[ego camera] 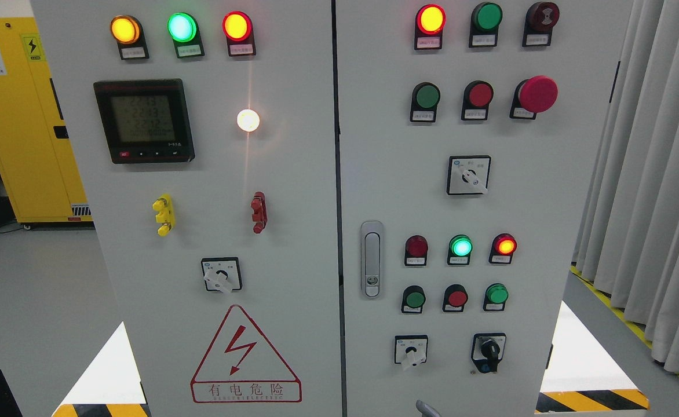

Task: Press green start button

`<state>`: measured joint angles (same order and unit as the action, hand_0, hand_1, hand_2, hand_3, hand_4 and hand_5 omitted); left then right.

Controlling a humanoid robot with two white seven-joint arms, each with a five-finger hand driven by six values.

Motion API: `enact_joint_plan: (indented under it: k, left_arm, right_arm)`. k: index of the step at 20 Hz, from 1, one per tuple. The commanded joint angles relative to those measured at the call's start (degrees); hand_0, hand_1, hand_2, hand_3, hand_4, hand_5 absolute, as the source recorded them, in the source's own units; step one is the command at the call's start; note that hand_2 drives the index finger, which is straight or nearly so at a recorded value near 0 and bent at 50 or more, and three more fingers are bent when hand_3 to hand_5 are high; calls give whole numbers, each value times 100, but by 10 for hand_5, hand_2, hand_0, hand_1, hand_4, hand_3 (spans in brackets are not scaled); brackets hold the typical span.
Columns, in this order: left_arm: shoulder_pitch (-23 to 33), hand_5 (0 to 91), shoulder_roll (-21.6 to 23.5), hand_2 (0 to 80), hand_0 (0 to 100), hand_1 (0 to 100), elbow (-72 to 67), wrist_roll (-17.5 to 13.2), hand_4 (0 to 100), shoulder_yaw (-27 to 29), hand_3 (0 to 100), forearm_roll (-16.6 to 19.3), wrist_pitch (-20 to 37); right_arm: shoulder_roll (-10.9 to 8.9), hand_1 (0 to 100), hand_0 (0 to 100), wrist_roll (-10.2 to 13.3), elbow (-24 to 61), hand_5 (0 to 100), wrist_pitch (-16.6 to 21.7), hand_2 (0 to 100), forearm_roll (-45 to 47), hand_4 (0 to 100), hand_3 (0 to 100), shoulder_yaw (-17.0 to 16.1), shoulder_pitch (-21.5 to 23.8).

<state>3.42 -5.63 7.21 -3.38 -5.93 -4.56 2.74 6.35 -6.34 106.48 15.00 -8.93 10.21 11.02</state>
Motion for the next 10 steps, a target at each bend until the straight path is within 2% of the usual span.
enact_joint_plan:
  k: [1,9,10]
  left_arm:
    - [0,0,1,0,120,556,0,-4,0,4,0,-1,-1]
    - [0,0,1,0,120,556,0,-4,0,-5,0,-1,-1]
    - [0,0,1,0,120,556,0,-4,0,4,0,-1,-1]
  right_arm:
    - [-11,544,422,36,66,0,-6,0,-3,0,0,-19,-3]
    - [-37,546,410,159,268,0,-6,0,-274,0,0,-19,-12]
    - [-37,560,365,203,268,0,-6,0,-423,28,8,-28,-12]
